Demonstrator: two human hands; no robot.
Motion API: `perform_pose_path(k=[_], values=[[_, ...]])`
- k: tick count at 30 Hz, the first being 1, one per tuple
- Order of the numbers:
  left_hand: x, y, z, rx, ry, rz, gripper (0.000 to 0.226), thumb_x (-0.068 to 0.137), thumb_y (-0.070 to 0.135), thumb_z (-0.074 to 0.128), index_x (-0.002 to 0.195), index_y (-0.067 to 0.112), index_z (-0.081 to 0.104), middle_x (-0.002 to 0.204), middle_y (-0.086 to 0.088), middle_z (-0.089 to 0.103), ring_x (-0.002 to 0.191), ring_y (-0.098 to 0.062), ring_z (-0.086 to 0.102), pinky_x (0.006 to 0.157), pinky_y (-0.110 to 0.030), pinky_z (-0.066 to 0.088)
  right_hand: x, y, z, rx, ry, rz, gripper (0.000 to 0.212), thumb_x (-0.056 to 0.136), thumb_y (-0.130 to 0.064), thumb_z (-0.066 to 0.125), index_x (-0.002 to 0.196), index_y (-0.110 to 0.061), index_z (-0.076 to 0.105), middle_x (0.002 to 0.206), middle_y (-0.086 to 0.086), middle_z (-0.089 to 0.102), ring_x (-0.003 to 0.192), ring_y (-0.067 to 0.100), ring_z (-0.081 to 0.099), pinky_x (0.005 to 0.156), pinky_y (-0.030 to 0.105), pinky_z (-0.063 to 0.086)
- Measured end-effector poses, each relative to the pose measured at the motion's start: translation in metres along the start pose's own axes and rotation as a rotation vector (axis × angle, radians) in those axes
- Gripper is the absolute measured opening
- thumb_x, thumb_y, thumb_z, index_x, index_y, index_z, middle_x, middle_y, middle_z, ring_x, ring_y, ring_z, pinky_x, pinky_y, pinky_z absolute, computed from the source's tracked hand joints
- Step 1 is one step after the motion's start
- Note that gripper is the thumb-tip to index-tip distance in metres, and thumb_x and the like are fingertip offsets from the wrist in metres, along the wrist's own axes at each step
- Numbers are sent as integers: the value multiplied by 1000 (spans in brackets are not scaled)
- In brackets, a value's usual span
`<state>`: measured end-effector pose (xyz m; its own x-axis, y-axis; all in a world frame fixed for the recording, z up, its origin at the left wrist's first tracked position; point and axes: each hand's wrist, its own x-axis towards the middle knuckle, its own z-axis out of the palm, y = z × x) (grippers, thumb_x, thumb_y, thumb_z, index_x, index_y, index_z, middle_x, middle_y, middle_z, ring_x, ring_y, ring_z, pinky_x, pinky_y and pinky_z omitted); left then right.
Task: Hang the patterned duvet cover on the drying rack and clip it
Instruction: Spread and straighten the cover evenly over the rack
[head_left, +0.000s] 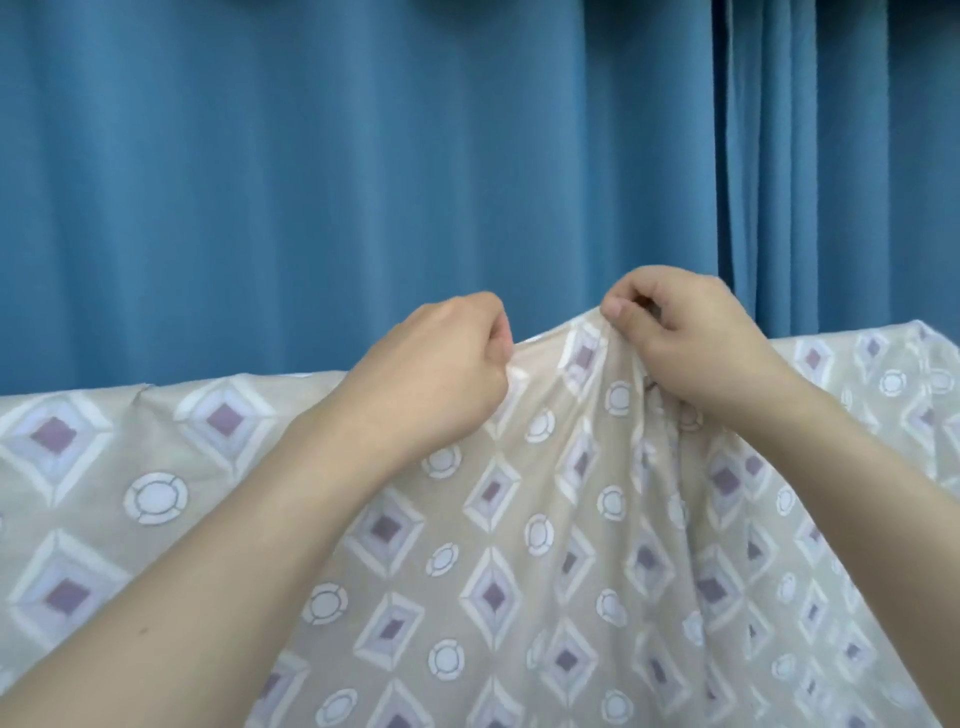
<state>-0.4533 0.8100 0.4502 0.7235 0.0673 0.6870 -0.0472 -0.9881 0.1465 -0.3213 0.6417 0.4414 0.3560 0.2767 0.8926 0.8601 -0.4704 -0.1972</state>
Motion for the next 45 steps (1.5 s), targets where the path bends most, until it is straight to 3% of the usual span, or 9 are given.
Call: perform_pose_path(k=[6,10,19,23,26,28,33,39,45], values=[[4,16,4,167,-67,-42,9,92,26,39,94,20,46,86,1,60,78,-21,56,62,-35,45,-9,33,-19,499,-158,256,20,99,-26,49,100,-26,69,98,-8,70,92,5,63,84,24,45],[19,44,20,101,-65,49,33,95,53,39,110,24,46,95,8,63,90,-20,58,78,-40,50,-23,57,-31,285,-291,255,20,99,-24,51,92,-25,71,92,-10,71,93,9,65,86,30,49],[33,60,44,318,-241,3,35,99,46,30,78,22,45,81,4,53,76,-17,52,62,-32,35,-22,114,-60,35,274,444,30,100,-24,42,73,-18,51,68,-6,51,70,18,48,59,26,37],[44,73,43,307,-180,91,24,93,44,39,94,24,53,92,6,58,86,-19,54,68,-34,37,-32,108,-51,257,-16,312,25,91,-39,55,113,-32,62,109,-18,63,113,7,54,100,28,37],[55,84,57,271,-159,145,22,92,42,44,95,23,55,96,2,60,90,-24,55,69,-34,41,-27,94,-42,122,-202,145,9,94,-28,59,98,-25,67,93,-16,65,92,-3,57,89,21,40],[58,82,64,264,-212,117,21,93,42,46,89,22,52,93,2,58,86,-25,55,64,-32,40,-19,95,-46,66,-33,180,14,95,-18,56,85,-22,65,78,-15,62,75,-2,56,74,19,42],[56,74,66,350,-217,83,38,92,58,42,78,23,47,80,5,55,74,-19,52,56,-30,32,-19,134,-66,-20,288,429,14,97,-22,51,97,-20,65,93,-10,63,90,14,60,72,19,45],[60,81,72,451,-255,63,40,94,57,36,79,23,50,80,7,56,72,-14,51,57,-28,34,-23,135,-58,42,-233,115,14,95,-31,60,106,-31,69,101,-19,66,99,-1,59,90,20,44],[83,129,109,307,-94,159,36,94,56,36,104,24,47,98,6,58,91,-22,55,70,-35,43,-15,192,-92,312,-126,301,19,99,-26,52,109,-28,68,105,-13,69,102,5,62,97,30,46]])
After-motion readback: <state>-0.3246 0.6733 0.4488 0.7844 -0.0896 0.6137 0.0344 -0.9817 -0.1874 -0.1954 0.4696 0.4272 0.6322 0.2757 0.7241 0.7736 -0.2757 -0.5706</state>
